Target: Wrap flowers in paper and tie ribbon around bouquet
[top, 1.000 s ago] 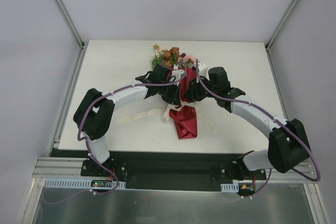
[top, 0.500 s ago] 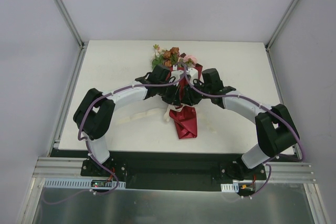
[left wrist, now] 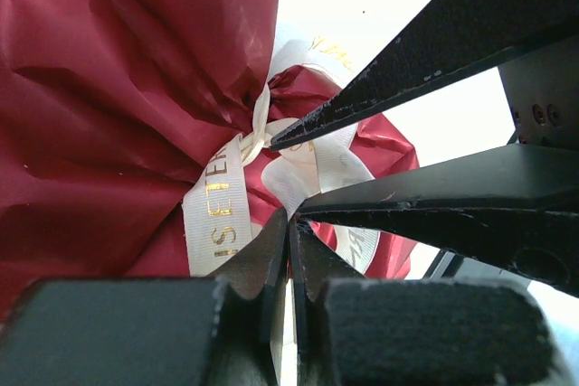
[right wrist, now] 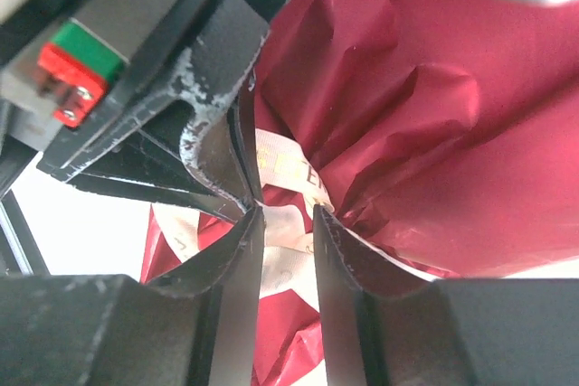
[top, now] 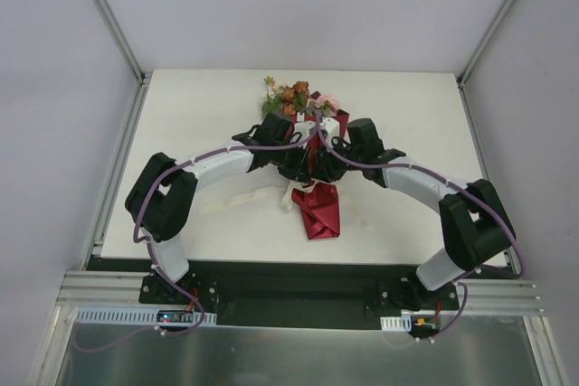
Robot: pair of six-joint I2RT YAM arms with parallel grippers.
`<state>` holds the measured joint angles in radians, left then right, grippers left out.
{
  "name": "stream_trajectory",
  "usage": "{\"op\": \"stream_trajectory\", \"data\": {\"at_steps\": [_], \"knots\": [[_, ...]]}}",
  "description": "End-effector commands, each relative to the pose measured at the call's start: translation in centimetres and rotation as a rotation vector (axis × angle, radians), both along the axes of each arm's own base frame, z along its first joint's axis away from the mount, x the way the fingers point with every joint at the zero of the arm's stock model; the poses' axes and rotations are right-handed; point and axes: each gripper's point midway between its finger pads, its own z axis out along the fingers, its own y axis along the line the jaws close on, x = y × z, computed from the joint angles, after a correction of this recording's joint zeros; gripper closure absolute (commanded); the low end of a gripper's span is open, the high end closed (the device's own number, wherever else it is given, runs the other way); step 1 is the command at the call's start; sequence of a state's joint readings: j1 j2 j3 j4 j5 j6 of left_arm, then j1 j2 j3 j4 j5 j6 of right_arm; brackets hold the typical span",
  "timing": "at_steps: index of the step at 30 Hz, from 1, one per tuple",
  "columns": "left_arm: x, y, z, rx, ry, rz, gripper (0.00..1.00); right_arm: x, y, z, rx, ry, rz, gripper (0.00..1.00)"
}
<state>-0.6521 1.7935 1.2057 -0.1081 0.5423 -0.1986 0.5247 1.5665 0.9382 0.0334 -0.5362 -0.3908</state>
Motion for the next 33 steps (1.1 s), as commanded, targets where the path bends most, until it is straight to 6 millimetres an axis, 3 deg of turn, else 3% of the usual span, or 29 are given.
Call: {"op": "stream_trajectory", "data": {"at_steps": [1,9,17,24,31,33], "knots": [[0.9,-0.2,3.1,-0.074,-0.077,0.008,1.00,-1.1,1.1,0.0,0.014,-0.020,0.076,0.69],[1.2,0.0,3.3,-0.084,-0.089,0.015,1.00,-1.2,0.5,-0.3,0.011,-0.043,0.033,0.67],[0.5,-0.6,3.4,-0.119,-0.065,-0.025,1.00,-0.6,1.8,0.2,0.017,-0.078,0.043,0.64],[0.0,-0.3,3.1,-0.119,-0.052,-0.035,1.00,1.3,1.5,1.1,-0.019,-0.146,-0.011,0.62],[-0.3,-0.3,2.9,-0.114,-0.039,-0.046,1.00,2.2,1.6,2.0,-0.023,-0.182,-0.024,0.62],[-0.3,-0.3,3.0,-0.114,-0.037,-0.050,1.00,2.4,1.5,1.9,-0.030,-0.183,-0.030,0.68]]}}
